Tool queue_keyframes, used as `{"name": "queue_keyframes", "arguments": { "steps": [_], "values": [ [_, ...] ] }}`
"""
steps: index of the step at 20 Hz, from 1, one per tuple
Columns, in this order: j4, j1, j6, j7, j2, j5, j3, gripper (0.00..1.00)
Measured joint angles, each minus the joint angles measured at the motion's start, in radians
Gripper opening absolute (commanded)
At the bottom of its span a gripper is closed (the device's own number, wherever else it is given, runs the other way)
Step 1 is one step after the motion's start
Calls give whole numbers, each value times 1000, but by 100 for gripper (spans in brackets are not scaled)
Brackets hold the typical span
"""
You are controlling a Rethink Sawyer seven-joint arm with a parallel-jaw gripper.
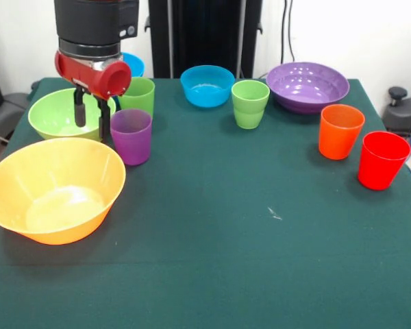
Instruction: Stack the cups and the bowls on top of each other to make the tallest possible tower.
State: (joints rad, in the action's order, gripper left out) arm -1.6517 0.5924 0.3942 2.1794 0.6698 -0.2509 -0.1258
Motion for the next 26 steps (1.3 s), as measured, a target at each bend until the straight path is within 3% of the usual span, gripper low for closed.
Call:
{"name": "queue_keyframes", "arguments": {
  "steps": [9,14,18,21,26],
  "values": [
    [0,-1,-17,0,-42,0,0,100],
    [12,-35,-19,0,-62,0,19,100],
    [34,-97,-19,0,-78,0,59,100],
    [78,-185,-19,0,-97,-11,125,100],
    [123,-238,-19,0,-108,-12,162,100]
  ]
}}
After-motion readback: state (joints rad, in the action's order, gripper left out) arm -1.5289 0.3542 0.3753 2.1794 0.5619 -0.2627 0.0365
